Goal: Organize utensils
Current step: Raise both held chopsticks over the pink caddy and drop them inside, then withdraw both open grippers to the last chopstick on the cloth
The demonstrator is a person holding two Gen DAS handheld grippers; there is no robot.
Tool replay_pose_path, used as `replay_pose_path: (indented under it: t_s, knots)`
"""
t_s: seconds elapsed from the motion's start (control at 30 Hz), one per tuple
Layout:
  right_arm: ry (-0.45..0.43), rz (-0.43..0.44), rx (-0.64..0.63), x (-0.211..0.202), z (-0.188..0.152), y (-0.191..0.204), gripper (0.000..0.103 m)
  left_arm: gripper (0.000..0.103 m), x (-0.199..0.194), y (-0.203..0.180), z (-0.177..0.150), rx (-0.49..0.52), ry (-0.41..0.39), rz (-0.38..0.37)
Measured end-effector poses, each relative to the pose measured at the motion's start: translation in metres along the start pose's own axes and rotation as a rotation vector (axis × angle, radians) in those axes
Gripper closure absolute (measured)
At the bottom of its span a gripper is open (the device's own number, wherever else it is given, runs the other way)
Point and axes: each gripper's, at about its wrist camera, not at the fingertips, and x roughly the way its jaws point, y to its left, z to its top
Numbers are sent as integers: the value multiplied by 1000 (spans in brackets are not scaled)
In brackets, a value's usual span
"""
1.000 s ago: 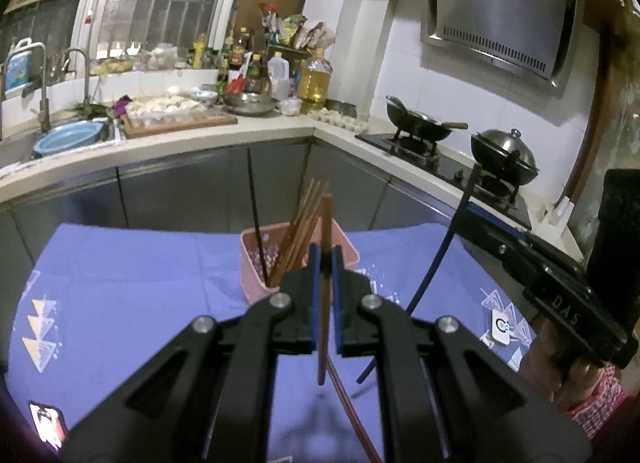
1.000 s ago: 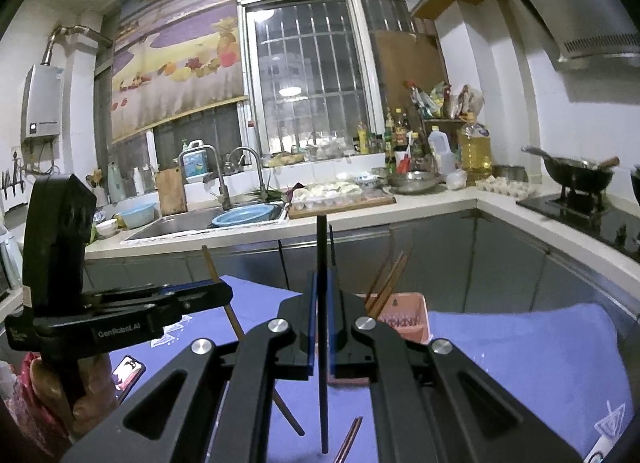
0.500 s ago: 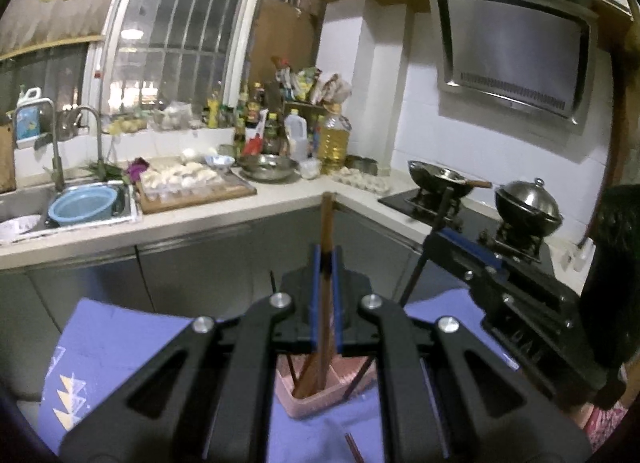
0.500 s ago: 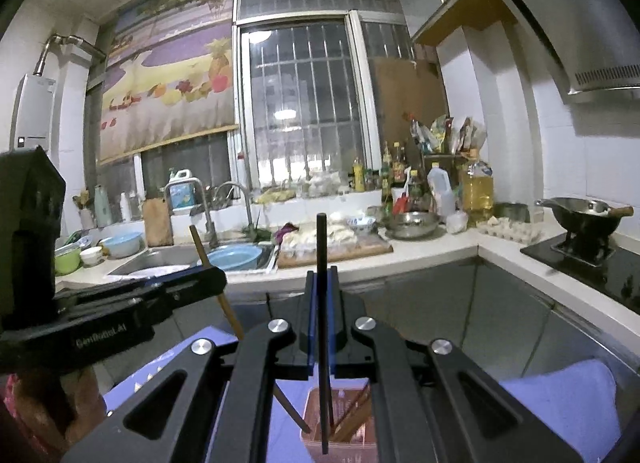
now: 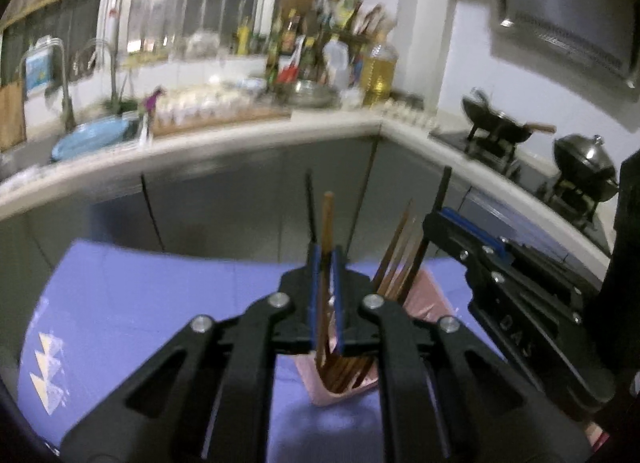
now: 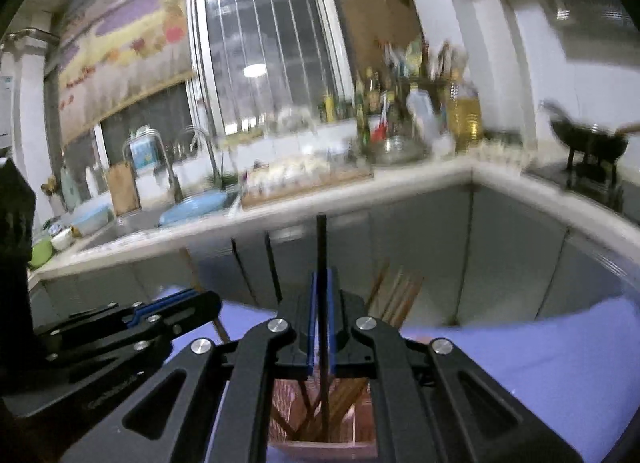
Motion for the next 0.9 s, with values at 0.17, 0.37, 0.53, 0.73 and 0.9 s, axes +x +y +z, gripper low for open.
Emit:
replay_pose_path:
  t_s: [0.17, 0.37, 0.53, 0.73, 0.9]
  knots:
    - [-25, 17, 57, -21, -13, -1, 46, 51, -26, 8, -10, -53, -97, 35]
    - [-182, 8, 53, -94, -30, 10, 45, 41, -109, 11, -21, -91, -299, 78]
    - [-212, -14, 81, -150, -89, 10, 45, 40, -158, 13, -58, -102, -365, 55]
    - [29, -110, 133, -152, -180, -3, 55, 40, -149, -1, -133, -20, -201, -6]
    - [161, -143, 193, -144, -219, -10, 59, 40, -113, -17, -193, 26, 15, -58]
